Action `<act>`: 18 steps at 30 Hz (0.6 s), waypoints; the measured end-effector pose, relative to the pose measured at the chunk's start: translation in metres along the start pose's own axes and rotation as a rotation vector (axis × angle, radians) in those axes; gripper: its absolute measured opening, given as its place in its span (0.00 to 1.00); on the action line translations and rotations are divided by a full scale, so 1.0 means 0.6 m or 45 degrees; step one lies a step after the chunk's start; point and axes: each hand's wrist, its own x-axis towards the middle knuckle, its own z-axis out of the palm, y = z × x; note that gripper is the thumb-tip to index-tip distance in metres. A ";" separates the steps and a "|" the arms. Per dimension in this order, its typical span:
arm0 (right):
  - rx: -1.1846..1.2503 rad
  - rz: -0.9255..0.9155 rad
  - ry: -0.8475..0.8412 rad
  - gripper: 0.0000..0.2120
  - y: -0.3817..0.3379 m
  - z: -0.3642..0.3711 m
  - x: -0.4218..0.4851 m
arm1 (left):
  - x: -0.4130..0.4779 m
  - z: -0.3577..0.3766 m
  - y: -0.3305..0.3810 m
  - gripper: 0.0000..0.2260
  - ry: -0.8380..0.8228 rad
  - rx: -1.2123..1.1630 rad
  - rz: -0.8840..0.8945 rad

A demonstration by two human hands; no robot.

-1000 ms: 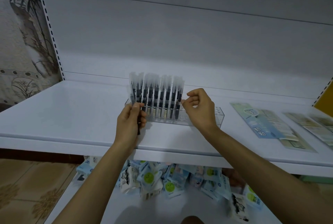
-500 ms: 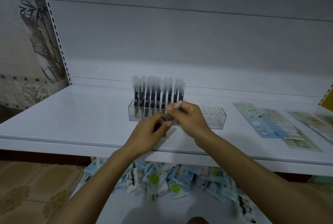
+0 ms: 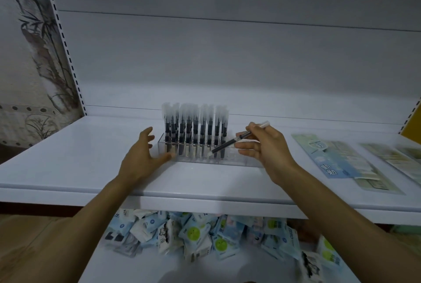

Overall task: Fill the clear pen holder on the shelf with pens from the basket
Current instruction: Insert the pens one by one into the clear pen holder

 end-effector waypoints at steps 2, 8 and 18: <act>0.041 -0.009 0.029 0.06 -0.006 -0.013 0.006 | 0.001 0.013 0.000 0.42 -0.101 -0.061 -0.018; 0.084 -0.132 0.131 0.06 -0.023 -0.040 0.042 | 0.001 0.023 -0.004 0.29 -0.133 -0.039 0.098; -0.615 -0.473 0.184 0.20 -0.011 0.000 0.096 | -0.007 0.024 0.003 0.27 -0.072 -0.005 0.124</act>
